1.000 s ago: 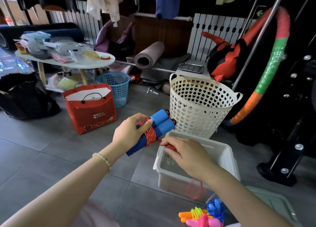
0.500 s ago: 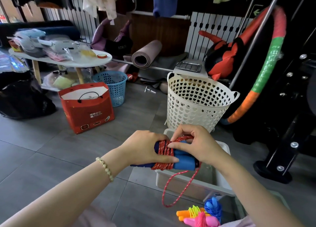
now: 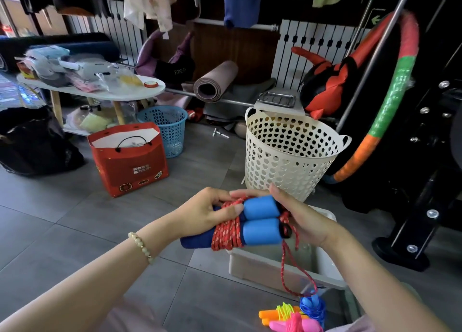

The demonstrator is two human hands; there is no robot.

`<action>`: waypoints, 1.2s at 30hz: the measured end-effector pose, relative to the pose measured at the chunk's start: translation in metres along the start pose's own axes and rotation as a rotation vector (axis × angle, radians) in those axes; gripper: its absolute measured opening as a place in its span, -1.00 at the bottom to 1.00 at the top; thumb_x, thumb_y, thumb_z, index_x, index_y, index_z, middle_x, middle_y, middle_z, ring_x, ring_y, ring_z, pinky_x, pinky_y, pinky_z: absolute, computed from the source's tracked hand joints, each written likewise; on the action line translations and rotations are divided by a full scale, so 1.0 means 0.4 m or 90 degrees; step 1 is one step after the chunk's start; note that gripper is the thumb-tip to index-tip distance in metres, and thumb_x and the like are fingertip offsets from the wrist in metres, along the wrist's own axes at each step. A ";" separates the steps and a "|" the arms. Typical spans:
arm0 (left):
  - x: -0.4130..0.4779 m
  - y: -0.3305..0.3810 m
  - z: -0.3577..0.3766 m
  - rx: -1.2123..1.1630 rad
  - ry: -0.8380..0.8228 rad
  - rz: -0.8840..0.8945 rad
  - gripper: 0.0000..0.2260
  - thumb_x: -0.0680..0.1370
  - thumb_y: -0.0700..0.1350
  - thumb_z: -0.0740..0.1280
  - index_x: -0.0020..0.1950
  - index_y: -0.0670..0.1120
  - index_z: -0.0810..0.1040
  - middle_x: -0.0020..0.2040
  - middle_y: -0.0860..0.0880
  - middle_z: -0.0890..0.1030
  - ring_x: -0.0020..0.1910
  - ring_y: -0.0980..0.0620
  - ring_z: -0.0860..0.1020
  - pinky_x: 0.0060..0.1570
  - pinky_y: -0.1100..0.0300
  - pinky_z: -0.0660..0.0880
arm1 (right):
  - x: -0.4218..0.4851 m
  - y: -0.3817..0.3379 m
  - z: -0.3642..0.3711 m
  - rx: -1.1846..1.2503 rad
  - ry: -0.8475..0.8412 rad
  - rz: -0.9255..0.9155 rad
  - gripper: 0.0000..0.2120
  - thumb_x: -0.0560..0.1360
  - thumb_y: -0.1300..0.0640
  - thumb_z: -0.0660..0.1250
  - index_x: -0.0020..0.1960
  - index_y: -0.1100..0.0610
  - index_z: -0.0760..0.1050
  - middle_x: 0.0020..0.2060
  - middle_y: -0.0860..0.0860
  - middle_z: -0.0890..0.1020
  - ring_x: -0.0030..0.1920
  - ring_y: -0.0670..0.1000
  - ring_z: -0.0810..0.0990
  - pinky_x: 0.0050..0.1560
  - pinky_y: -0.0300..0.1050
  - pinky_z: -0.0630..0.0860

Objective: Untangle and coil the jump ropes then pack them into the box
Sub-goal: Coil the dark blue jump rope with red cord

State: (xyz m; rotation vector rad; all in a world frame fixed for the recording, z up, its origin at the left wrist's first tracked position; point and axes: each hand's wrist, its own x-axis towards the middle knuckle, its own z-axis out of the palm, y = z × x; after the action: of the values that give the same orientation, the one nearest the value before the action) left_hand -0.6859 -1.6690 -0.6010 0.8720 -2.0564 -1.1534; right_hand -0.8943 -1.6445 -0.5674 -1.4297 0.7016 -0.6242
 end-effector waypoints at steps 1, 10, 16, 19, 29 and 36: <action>0.000 -0.002 -0.001 -0.053 0.018 -0.014 -0.79 0.47 0.16 0.26 -0.19 0.11 0.61 -0.31 0.11 0.60 -0.32 0.20 0.51 -0.26 0.29 0.44 | 0.002 0.004 0.004 0.034 -0.004 0.005 -0.31 0.25 -0.47 0.30 0.22 -0.07 0.55 0.12 -0.04 0.62 0.05 0.01 0.57 -0.09 -0.19 0.49; 0.035 -0.021 0.007 -0.190 0.262 -0.145 -0.77 0.62 -0.03 0.21 0.24 0.01 0.52 0.03 -0.02 0.66 -0.07 0.08 0.62 -0.03 0.18 0.56 | 0.010 0.037 0.033 -0.146 0.061 0.054 -0.53 0.38 -0.39 0.22 0.14 -0.13 0.37 -0.15 -0.28 0.53 -0.22 -0.20 0.45 -0.19 -0.37 0.37; 0.034 -0.063 -0.010 0.083 0.342 -0.244 -0.75 0.59 0.11 0.21 0.20 0.10 0.53 0.02 0.09 0.65 -0.07 0.15 0.61 -0.05 0.23 0.55 | 0.026 0.097 0.064 -0.567 0.078 0.120 -0.65 0.60 0.03 0.17 0.36 0.06 0.32 0.24 0.16 0.49 0.25 0.15 0.46 0.26 0.14 0.39; 0.033 -0.070 -0.021 0.336 0.284 -0.264 -0.65 0.55 0.26 0.15 0.26 0.19 0.48 0.07 0.13 0.61 0.03 0.07 0.58 -0.02 0.15 0.50 | 0.015 0.054 0.073 -0.668 0.088 0.013 -0.74 0.62 0.08 0.14 0.26 0.00 0.47 0.03 -0.15 0.57 0.05 -0.12 0.51 0.09 -0.18 0.44; 0.013 0.023 0.027 0.404 -0.003 -0.014 -0.37 0.46 0.44 -0.15 0.33 0.21 0.42 -0.01 0.10 0.65 -0.11 0.14 0.55 -0.22 0.44 0.29 | 0.005 0.005 -0.020 -0.456 0.279 -0.150 -0.80 0.31 0.09 0.54 -0.29 -0.03 0.51 -0.31 -0.13 0.60 -0.26 -0.18 0.54 -0.14 -0.27 0.47; -0.003 0.045 0.048 0.495 -0.080 -0.019 -0.66 0.36 0.43 0.25 -0.17 0.19 0.47 -0.46 0.21 0.46 -0.42 0.24 0.44 -0.37 0.43 0.27 | 0.012 0.025 -0.003 -0.397 0.171 -0.119 -0.81 0.28 0.18 0.57 -0.28 0.11 0.55 -0.36 -0.08 0.60 -0.29 -0.14 0.55 -0.18 -0.27 0.48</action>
State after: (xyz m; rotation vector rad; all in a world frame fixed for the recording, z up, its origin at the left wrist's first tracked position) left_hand -0.7044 -1.6518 -0.5937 1.1969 -2.6442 -0.3911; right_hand -0.8925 -1.6483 -0.5778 -2.0257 1.0417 -0.7929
